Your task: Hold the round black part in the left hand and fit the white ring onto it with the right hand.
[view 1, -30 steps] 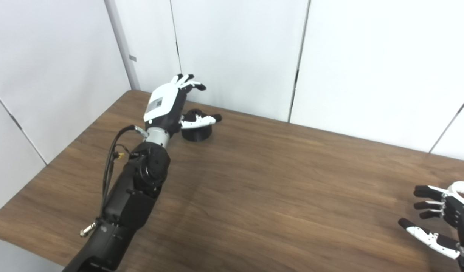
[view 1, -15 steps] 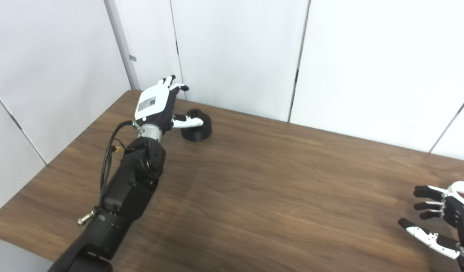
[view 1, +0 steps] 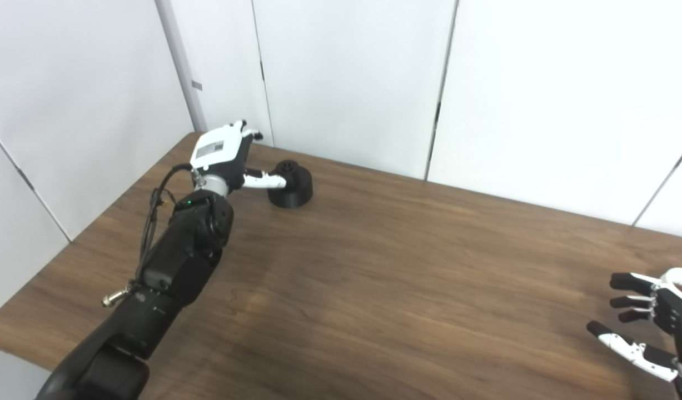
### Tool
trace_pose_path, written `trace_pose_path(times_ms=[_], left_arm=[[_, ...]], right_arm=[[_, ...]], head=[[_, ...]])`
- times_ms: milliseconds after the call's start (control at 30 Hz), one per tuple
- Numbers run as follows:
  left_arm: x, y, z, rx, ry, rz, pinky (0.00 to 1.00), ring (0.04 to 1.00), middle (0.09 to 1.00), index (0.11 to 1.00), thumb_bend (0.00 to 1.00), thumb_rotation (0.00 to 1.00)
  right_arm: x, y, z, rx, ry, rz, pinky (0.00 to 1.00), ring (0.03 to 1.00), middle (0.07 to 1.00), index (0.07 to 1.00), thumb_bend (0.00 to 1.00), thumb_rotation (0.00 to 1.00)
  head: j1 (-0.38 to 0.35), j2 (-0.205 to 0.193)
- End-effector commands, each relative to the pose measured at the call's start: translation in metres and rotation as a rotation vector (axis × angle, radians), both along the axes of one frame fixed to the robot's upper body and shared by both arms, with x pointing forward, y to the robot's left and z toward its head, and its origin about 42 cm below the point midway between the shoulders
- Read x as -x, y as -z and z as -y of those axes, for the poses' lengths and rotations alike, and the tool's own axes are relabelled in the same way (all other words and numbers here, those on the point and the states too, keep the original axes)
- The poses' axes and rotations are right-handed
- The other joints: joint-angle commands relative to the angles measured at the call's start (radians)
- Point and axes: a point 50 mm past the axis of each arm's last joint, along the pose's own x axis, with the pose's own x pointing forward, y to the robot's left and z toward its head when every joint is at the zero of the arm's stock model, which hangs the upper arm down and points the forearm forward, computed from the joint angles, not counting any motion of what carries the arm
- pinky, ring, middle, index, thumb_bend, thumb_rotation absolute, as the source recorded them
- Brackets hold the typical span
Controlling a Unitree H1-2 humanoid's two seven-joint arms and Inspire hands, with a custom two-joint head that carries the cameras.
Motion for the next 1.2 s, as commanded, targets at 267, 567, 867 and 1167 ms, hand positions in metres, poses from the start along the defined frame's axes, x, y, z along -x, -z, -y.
trace_pose_path(times_ms=[267,567,867,1167], left_arm=[[-0.014,-0.017,-0.006,0.005,0.017,0.037,1.00,1.000,1.000,0.814,1.00,0.54],[-0.019,-0.006,-0.003,0.041,0.018,-0.005,1.00,1.000,1.000,0.813,1.00,0.53],[-0.022,0.004,0.002,0.026,0.009,-0.018,1.00,1.000,1.000,0.816,1.00,0.52],[-0.030,0.008,0.001,0.023,-0.015,0.000,1.00,1.000,1.000,0.815,1.00,0.51]], right_arm=[[-0.005,-0.027,-0.003,0.008,-0.021,0.083,0.50,0.601,0.696,0.685,0.56,0.03],[-0.005,-0.026,-0.003,0.012,-0.015,0.079,0.50,0.598,0.697,0.686,0.56,0.04],[-0.003,-0.026,-0.003,0.005,-0.014,0.079,0.49,0.598,0.695,0.686,0.55,0.03],[-0.002,-0.026,-0.001,0.010,-0.011,0.075,0.49,0.599,0.698,0.685,0.56,0.05]], head=[[-0.003,0.007],[-0.007,0.008],[-0.011,0.010],[-0.012,0.010]])
